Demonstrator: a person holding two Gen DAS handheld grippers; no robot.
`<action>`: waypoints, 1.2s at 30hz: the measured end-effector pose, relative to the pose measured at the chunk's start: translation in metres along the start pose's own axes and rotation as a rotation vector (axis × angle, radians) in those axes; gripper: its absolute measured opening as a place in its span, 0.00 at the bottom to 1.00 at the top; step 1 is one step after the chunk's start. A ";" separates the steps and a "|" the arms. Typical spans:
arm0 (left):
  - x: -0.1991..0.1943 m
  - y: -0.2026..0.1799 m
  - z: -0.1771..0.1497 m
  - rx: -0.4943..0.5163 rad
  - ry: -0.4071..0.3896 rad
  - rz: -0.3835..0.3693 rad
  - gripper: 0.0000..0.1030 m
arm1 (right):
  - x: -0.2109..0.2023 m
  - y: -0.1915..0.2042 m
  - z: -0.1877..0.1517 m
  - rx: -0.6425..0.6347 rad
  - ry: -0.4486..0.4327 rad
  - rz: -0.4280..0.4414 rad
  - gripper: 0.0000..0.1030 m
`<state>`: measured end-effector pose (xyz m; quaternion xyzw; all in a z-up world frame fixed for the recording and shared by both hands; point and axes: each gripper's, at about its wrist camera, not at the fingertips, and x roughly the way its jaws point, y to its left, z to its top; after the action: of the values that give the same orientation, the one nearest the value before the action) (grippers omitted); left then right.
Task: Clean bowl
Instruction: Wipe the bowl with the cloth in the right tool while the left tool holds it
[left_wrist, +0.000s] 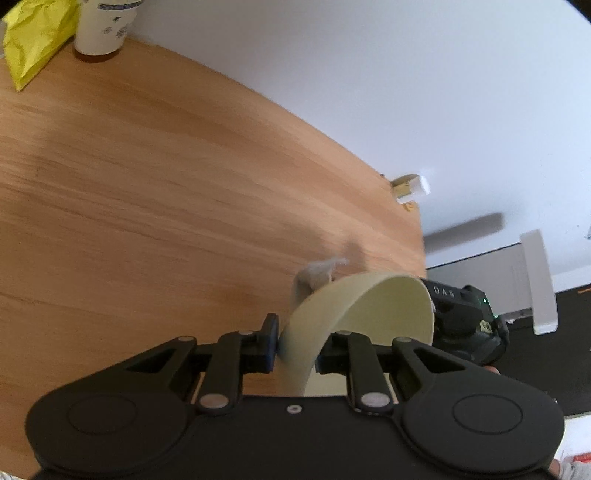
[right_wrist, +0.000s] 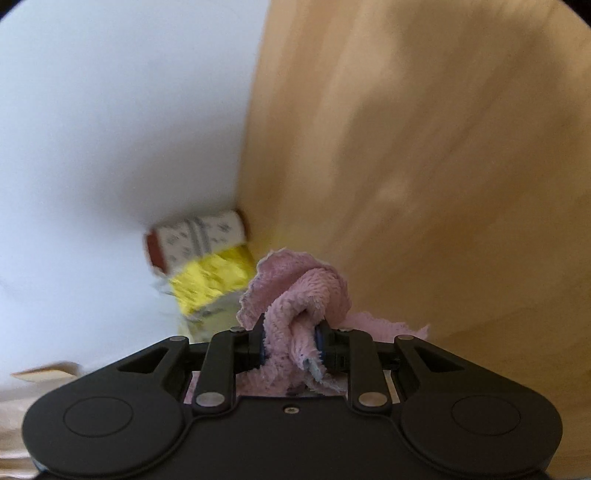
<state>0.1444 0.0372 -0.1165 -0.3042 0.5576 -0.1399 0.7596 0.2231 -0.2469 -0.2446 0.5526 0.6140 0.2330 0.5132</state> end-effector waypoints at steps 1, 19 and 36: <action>0.000 0.002 -0.001 -0.004 0.009 0.004 0.16 | 0.003 -0.001 0.000 0.005 0.011 -0.007 0.25; 0.009 -0.002 0.002 -0.013 0.033 -0.004 0.16 | -0.039 0.027 -0.003 -0.167 0.044 0.021 0.25; 0.009 -0.006 -0.002 0.009 0.061 -0.019 0.18 | -0.010 -0.007 0.004 -0.154 0.149 -0.128 0.25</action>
<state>0.1461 0.0267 -0.1196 -0.3016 0.5770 -0.1591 0.7421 0.2220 -0.2591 -0.2478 0.4522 0.6647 0.2865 0.5211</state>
